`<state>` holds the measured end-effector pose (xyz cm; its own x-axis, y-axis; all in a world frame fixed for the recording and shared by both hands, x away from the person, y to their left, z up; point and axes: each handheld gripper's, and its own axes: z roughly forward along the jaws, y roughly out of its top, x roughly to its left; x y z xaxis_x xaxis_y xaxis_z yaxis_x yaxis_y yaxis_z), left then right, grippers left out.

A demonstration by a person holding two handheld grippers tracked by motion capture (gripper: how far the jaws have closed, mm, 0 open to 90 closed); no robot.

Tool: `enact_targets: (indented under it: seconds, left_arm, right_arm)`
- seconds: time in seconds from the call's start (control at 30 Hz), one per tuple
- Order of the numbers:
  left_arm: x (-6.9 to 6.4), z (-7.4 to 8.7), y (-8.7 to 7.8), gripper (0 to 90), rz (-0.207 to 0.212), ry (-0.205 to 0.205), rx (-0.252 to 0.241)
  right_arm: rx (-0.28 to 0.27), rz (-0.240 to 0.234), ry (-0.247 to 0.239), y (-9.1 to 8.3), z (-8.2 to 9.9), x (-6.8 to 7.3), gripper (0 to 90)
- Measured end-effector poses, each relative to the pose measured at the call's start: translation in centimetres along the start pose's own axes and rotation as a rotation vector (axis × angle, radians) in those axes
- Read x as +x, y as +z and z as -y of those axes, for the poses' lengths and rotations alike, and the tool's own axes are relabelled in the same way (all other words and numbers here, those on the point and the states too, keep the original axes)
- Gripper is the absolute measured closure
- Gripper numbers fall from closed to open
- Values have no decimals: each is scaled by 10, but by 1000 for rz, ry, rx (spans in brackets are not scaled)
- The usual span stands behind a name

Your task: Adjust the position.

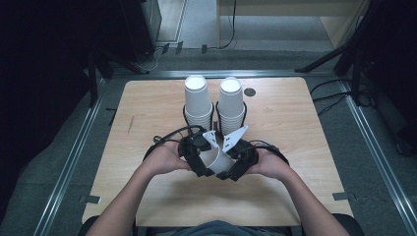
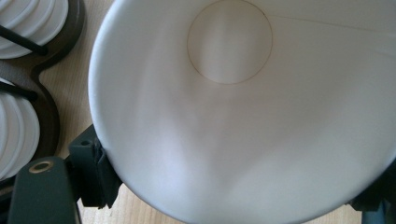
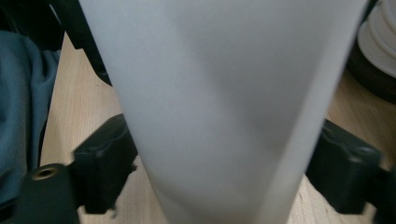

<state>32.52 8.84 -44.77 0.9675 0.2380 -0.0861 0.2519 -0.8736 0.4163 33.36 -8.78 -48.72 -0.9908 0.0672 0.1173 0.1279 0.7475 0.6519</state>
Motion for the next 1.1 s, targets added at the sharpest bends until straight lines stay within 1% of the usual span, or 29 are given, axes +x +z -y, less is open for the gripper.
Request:
enact_targets:
  seconds: [0.03,0.1,0.13,0.2,0.23,0.27,0.33,0.4,0.43,0.53,0.57,0.6,0.67,0.73,0.8,0.9,0.97,1.03,1.1]
  left_arm:
    - [0,0,0,121,-2,2,-3]
    - [2,2,-2,114,2,4,-19]
    - [2,3,-3,110,6,-4,-34]
    - [3,6,-4,91,1,3,-70]
    - [3,7,-5,84,0,-5,-87]
    - [4,8,-5,72,8,-23,-100]
    - [5,9,-6,7,2,-43,-119]
    - [6,11,-8,7,5,-52,-143]
    - [7,13,-9,7,15,-61,-160]
    - [8,16,-11,7,18,-80,-197]
    - [9,17,-12,7,8,-86,-210]
    - [10,19,-13,7,15,-89,-218]
    - [10,21,-15,7,11,-100,-245]
    - [12,23,-16,7,20,-107,-268]
    - [12,26,-17,7,14,-115,-294]
    - [13,29,-18,7,12,-136,-315]
    - [14,31,-19,7,13,-143,-336]
    - [14,32,-19,7,26,-160,-365]
    - [14,33,-19,7,25,-170,-384]
  right_arm:
    - [3,7,-11,0,0,0,216]
    - [-1,12,-15,-2,-1,1,217]
    - [-4,15,-15,-3,-1,1,218]
    - [-18,20,-18,-5,-2,1,214]
    - [-21,23,-22,-6,-3,1,213]
    - [-26,30,-25,-7,-3,1,212]
    - [-33,40,-25,-9,-3,1,212]
    - [-37,48,-22,-10,-2,0,212]
    - [-42,53,-22,-11,-1,-1,212]
    - [-54,54,-14,-15,0,-2,212]
    - [-58,53,-12,-16,0,-2,211]
    - [-63,56,-10,-18,0,-3,211]
    - [-68,59,-3,-20,1,-4,211]
    - [-75,62,3,-21,1,-4,211]
    - [-83,67,8,-23,2,-5,211]
    - [-96,69,12,-26,2,-6,211]
    - [-103,69,18,-28,3,-6,210]
    - [-106,72,20,-29,3,-6,210]
    - [-112,70,27,-30,3,-7,210]
